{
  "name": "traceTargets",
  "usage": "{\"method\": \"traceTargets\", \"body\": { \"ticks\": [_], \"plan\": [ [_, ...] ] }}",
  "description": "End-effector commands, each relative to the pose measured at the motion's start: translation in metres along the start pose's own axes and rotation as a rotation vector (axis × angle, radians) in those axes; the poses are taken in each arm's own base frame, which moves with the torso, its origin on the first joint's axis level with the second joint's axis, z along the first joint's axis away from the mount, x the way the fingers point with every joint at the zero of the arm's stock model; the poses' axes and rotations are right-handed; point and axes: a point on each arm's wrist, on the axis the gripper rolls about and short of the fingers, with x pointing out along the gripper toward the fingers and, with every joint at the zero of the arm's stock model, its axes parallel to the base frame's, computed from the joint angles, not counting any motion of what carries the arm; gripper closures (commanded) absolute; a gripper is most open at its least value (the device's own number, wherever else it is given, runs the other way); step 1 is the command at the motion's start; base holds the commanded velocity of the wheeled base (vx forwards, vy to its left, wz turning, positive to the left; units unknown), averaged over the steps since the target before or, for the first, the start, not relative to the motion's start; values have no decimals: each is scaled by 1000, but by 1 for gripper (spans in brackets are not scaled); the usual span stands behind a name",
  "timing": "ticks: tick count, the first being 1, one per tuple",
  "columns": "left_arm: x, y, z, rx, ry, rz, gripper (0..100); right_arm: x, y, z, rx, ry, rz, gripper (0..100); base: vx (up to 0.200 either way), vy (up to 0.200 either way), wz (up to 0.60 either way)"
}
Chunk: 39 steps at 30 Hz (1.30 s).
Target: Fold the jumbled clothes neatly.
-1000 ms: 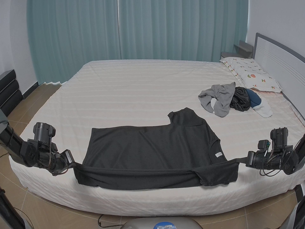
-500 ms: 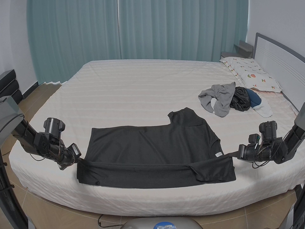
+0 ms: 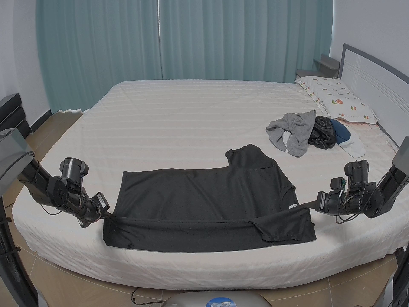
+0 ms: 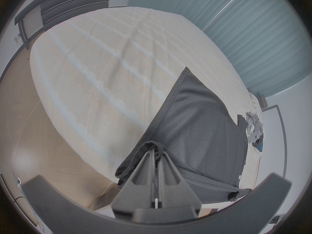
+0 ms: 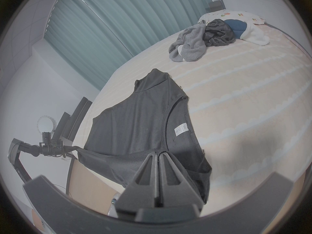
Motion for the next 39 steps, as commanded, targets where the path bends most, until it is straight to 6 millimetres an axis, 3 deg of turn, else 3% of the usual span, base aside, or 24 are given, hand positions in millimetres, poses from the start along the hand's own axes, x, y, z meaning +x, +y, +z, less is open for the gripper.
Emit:
{"method": "traceTargets", "body": {
  "ticks": [1,15,16,18,19,27,35,39],
  "plan": [
    [16,0,2,-4,18,8,100,12,-1,2,-4,2,-8,100,0,0,0],
    [25,-5,10,-29,13,-12,100,32,-7,13,18,2,-21,100,0,0,0],
    [25,-4,10,-29,14,-11,0,32,-7,13,19,2,-21,100,0,0,0],
    [26,-5,11,-33,12,-16,0,35,-6,14,30,0,-15,100,0,0,0],
    [26,-5,11,-38,14,-20,0,37,-7,13,37,2,-16,0,0,0,0],
    [22,-6,14,-93,21,-52,0,31,-3,18,140,-19,3,0,0,0,0],
    [-11,-3,13,-112,14,-122,0,4,9,14,339,-30,15,0,0,0,0],
    [-15,-1,11,-135,22,-128,0,-3,10,9,452,-25,9,0,0,0,0]
  ]
}}
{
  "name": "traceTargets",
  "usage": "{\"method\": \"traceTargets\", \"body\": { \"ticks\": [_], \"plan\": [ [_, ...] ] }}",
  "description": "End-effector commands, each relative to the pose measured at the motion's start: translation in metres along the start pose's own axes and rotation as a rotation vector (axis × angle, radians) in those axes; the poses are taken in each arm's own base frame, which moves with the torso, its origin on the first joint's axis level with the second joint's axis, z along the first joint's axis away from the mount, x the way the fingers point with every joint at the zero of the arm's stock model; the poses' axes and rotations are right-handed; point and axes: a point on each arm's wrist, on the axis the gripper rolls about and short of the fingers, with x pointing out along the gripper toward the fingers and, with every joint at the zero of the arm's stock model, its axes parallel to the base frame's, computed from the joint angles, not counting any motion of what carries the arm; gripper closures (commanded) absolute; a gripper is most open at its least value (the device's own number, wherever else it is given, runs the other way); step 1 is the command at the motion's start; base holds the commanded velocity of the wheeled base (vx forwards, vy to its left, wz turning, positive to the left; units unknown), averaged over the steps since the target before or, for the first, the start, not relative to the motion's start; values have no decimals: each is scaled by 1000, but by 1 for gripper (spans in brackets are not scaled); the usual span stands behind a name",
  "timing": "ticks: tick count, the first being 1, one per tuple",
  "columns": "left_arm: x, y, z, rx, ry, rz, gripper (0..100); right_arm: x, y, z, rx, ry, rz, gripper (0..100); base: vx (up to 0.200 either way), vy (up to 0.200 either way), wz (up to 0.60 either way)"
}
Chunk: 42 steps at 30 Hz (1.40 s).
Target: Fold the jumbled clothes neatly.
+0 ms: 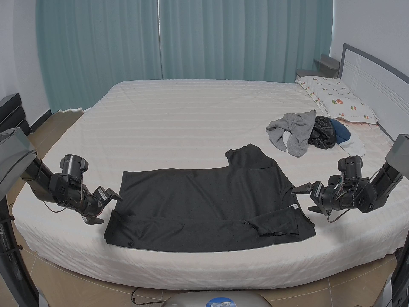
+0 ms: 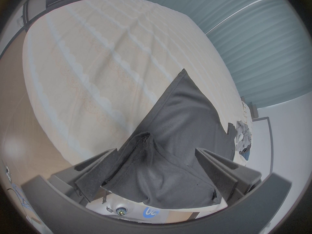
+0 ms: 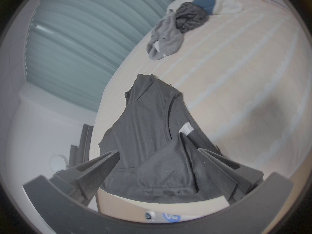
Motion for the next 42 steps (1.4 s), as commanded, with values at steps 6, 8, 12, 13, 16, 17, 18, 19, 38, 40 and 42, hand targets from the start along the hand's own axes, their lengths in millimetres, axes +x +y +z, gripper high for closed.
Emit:
{"method": "traceTargets", "body": {
  "ticks": [6,8,12,13,16,17,18,19,38,40,42],
  "plan": [
    [-15,1,-3,-22,-14,-15,0,-17,-1,-11,197,-7,16,0,0,0,0],
    [-15,1,-3,-24,-10,-18,0,-16,-4,-13,204,-16,26,0,0,0,0],
    [-16,5,1,-39,-11,-23,0,-17,-8,-19,199,-21,34,0,0,0,0],
    [-17,5,2,-39,-12,-30,0,-17,-9,-21,198,-19,33,0,0,200,0],
    [-17,7,4,-45,-14,-46,0,-18,-9,-25,192,-19,38,0,0,200,0],
    [-17,7,4,-46,-14,-46,0,-18,-10,-25,194,-19,38,0,0,200,0],
    [-16,7,3,-44,-12,-45,0,-19,-10,-26,194,-19,38,0,0,200,0],
    [-16,7,3,-44,-12,-45,0,-19,-10,-26,194,-19,38,0,0,200,0],
    [-16,3,1,-68,-8,-52,0,-21,-8,-26,182,-23,42,0,63,21,0],
    [-16,1,-1,-64,-4,-55,0,-20,-8,-26,180,-24,38,0,200,0,0],
    [-15,0,-3,-64,3,-53,0,-20,-8,-27,178,-24,37,0,200,0,0]
  ]
}}
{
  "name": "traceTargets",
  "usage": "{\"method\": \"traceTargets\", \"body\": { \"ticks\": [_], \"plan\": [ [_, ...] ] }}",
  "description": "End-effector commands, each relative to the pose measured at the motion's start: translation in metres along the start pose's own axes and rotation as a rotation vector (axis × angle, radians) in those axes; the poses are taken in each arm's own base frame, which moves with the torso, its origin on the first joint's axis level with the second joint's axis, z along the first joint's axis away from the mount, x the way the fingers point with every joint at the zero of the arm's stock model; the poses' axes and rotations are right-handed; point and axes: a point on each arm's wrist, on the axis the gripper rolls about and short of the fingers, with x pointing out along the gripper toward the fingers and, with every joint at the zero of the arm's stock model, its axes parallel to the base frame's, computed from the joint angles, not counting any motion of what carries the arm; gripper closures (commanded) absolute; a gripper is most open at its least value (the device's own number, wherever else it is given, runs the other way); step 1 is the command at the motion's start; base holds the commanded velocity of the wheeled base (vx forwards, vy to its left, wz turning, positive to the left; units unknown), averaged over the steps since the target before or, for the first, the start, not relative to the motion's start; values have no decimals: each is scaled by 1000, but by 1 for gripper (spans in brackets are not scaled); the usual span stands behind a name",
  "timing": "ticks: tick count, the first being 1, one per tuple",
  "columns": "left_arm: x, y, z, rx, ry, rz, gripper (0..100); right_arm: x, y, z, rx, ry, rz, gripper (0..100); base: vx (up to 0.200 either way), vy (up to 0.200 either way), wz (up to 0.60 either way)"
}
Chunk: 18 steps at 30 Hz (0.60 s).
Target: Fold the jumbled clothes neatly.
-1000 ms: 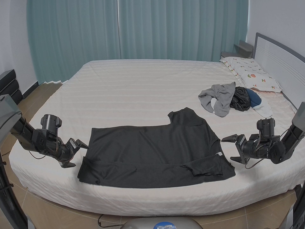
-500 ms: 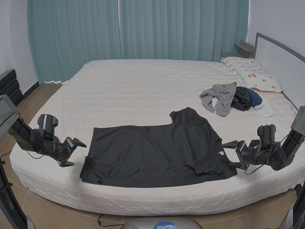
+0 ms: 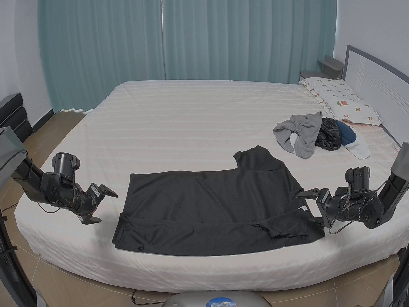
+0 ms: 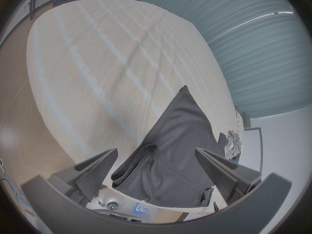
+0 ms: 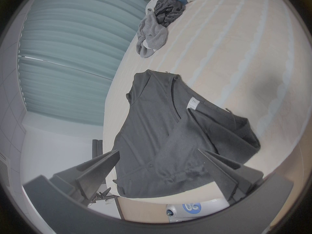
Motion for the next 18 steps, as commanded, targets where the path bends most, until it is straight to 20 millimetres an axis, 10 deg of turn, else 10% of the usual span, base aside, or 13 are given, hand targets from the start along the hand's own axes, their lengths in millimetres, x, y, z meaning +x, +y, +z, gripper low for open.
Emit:
{"method": "traceTargets", "body": {
  "ticks": [1,18],
  "plan": [
    [0,-2,-3,5,7,-2,0,0,1,-1,-3,1,1,0,0,0,0],
    [19,3,-43,274,80,0,0,0,2,-1,-19,-9,11,0,0,0,0]
  ]
}}
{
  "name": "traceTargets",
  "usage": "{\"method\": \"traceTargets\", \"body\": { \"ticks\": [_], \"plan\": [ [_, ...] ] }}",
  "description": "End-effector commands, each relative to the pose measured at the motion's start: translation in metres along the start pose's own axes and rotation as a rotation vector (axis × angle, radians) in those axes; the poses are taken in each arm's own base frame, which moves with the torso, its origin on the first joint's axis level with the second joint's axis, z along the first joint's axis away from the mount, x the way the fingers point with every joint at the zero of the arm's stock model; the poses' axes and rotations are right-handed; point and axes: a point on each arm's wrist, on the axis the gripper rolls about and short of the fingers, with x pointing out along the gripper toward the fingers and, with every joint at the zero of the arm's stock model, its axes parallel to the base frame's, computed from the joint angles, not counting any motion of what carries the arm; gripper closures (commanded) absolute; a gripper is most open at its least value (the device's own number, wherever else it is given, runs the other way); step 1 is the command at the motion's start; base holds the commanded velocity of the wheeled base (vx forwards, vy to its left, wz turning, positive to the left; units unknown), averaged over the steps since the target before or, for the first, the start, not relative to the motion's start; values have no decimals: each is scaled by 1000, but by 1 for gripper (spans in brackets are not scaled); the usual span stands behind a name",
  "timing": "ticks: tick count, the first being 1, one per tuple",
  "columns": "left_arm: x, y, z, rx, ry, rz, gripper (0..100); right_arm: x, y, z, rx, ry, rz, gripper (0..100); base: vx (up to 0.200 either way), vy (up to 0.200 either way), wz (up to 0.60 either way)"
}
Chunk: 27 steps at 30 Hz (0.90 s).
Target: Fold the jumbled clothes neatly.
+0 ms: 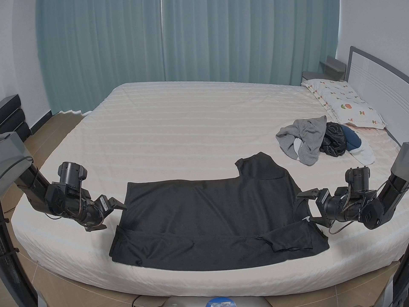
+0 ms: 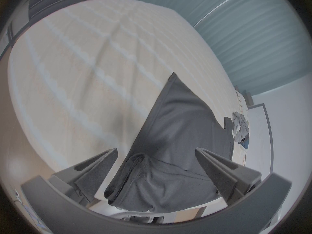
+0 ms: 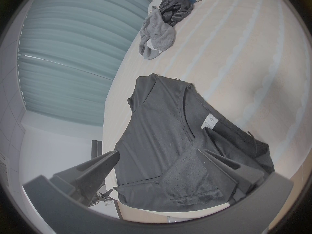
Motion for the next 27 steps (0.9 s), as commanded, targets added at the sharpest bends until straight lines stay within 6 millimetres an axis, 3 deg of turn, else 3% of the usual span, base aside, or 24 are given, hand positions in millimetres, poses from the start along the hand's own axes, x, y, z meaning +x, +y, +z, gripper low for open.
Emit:
{"method": "traceTargets", "body": {
  "ticks": [1,24,25,27],
  "plan": [
    [13,-6,-8,35,24,-3,0,0,0,0,-2,-2,4,0,0,0,0],
    [29,-1,-13,78,19,41,0,0,-3,2,-36,-9,-4,0,0,0,0],
    [29,-1,-11,76,16,39,100,0,-3,3,-35,-10,-4,0,0,0,0],
    [29,1,-11,68,17,45,100,0,-4,3,-40,-15,-5,0,0,0,0]
  ]
}}
